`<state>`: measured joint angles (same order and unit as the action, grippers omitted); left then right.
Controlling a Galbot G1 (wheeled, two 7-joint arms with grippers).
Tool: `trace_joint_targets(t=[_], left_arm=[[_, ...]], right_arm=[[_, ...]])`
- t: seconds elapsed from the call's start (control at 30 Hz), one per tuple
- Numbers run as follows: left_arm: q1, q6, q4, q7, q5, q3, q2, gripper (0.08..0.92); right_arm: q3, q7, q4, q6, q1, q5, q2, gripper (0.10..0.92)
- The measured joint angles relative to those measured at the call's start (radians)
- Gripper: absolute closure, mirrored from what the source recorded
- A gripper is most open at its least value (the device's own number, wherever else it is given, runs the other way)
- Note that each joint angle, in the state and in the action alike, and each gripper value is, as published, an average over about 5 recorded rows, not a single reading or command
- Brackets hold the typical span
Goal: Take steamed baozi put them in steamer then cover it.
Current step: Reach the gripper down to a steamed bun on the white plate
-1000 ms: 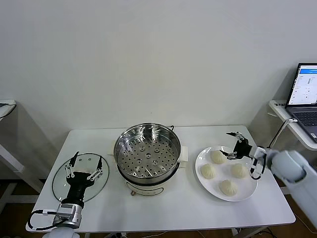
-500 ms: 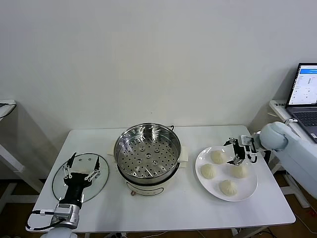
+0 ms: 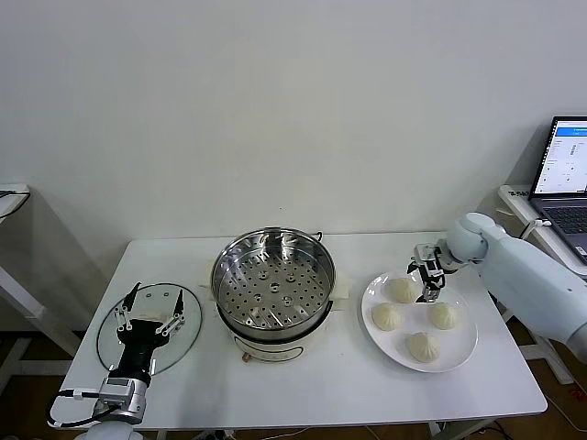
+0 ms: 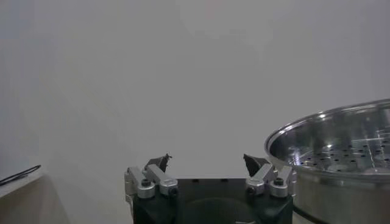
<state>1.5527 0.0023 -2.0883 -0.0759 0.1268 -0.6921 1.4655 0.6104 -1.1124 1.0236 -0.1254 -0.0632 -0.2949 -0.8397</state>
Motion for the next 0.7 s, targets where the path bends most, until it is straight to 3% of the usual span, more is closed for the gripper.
trace_joint_targets(t=[0.57,0.7], left_arm=[[0.001,-0.005,0.001,-0.002,-0.002,-0.003,0.003,0.177],[0.001,-0.006,0.001,-0.002,-0.002,-0.003,0.003,0.177]], right_arm=[[0.007,-0.001,-0.067,0.013,-0.003,-0.063,-0.061,0.205],[0.004,0.003,-0.071,0.015,-0.009,-0.072,-0.069,0.259]])
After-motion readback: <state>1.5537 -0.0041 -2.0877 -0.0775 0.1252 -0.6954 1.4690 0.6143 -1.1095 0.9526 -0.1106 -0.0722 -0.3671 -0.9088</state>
